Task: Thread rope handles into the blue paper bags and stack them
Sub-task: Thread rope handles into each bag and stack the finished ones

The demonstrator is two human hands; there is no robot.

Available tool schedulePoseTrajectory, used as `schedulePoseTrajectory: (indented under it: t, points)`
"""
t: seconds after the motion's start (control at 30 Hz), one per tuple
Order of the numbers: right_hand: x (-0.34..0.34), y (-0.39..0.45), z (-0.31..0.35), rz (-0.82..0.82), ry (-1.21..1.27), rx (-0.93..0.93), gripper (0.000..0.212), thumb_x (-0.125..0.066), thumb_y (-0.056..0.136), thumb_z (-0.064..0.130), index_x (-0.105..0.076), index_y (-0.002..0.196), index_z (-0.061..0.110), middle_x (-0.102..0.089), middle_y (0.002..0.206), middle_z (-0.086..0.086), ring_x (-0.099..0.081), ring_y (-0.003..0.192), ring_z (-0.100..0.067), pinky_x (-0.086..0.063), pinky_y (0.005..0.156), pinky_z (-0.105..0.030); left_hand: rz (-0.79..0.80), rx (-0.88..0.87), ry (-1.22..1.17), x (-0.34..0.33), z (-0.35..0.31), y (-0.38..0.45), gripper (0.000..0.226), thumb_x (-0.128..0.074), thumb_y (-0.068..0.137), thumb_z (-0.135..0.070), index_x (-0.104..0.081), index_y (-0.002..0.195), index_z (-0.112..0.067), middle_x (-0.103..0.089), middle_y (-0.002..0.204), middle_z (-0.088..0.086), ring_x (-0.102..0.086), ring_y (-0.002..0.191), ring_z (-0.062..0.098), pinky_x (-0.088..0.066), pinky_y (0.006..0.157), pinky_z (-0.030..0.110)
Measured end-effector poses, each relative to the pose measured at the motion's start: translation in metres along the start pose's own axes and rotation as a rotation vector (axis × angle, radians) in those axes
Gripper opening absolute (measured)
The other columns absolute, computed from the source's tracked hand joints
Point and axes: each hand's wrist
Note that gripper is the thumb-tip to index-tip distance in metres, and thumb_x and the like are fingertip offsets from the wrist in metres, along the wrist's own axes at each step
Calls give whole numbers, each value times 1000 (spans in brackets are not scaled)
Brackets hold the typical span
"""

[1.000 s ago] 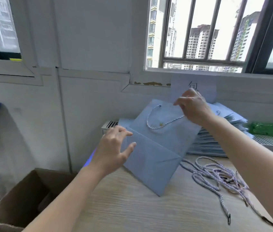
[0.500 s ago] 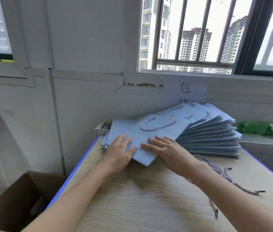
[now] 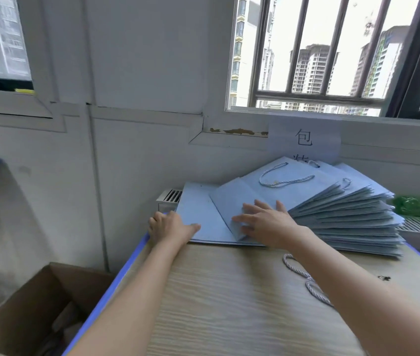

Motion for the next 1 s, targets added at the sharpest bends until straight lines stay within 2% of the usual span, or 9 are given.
schedulePoseTrajectory:
  t: [0.17, 0.27, 0.33, 0.4, 0.57, 0.73, 0.8, 0.9, 1.0]
  points:
    - [8, 24, -3, -14, -128, -266, 36, -29, 100, 28, -32, 135, 35, -26, 148, -7, -14, 139, -35, -17, 104, -62, -5, 47, -245, -1, 10, 17, 51, -76, 70, -44, -66, 103, -7, -64, 114, 15, -56, 110, 31, -45, 93, 35]
    - [3, 19, 8, -50, 9, -64, 50, -29, 97, 53, -26, 144, 38, -4, 159, 4, 3, 146, -21, 0, 112, -61, 12, 73, -617, 7, 15, 23, 24, -76, 73, -15, -68, 89, 1, -68, 91, 10, -63, 88, 26, -48, 75, 32]
    - [2, 10, 18, -36, 82, 88, 54, -31, 93, 62, -27, 143, 44, -7, 158, 11, 2, 146, -13, 5, 112, -59, 11, 91, -909, 14, 22, 23, 5, -69, 76, -1, -66, 80, 1, -64, 82, 8, -60, 80, 24, -45, 71, 31]
    - [2, 7, 18, -16, 73, 89, 51, -30, 93, 60, -27, 143, 46, -11, 157, 12, -1, 146, -14, 4, 112, -60, -15, 103, -1078, 18, 29, 21, 8, -65, 79, 2, -65, 74, -4, -64, 78, 5, -57, 78, 22, -43, 71, 29]
    - [0, 17, -2, -31, -90, -138, 45, -26, 96, 56, -31, 139, 44, -17, 152, -3, -10, 141, -29, -8, 112, -60, -55, 166, -1292, 20, 35, 20, 14, -60, 82, 2, -67, 94, -2, -69, 92, 9, -63, 92, 26, -49, 86, 33]
    - [-11, 24, -9, -165, -66, -237, 41, -27, 98, 50, -43, 132, 35, -29, 136, -6, -27, 131, -25, -7, 114, -51, -101, 217, -1449, 21, 39, 21, 38, -66, 77, -6, -65, 114, 1, -69, 108, 12, -64, 104, 28, -47, 101, 45]
    - [-7, 26, -9, -107, -2, -216, 40, -23, 101, 43, -40, 136, 36, -31, 139, -5, -29, 133, -21, -4, 115, -47, -144, 259, -1568, 25, 42, 20, 30, -66, 79, -4, -66, 108, 1, -69, 102, 12, -66, 95, 28, -52, 92, 44]
    - [3, 23, -11, -54, 84, -149, 43, -20, 103, 35, -33, 143, 31, -31, 150, -2, -19, 142, -17, 0, 115, -45, -202, 316, -1705, 30, 47, 20, 13, -63, 85, -2, -63, 98, -6, -65, 81, 7, -62, 69, 21, -54, 60, 32]
    - [19, 9, -9, -308, 725, -198, 45, -22, 104, 33, -38, 142, 16, -41, 146, -6, -33, 137, -20, -20, 112, -37, -194, 290, -1771, 33, 45, 19, 14, -60, 86, 3, -57, 80, -10, -65, 57, -1, -60, 54, 13, -48, 43, 19]
Point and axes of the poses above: each hand's wrist, its own y-axis towards the middle knuckle, its own x-axis out of the back of the hand, z = x × y
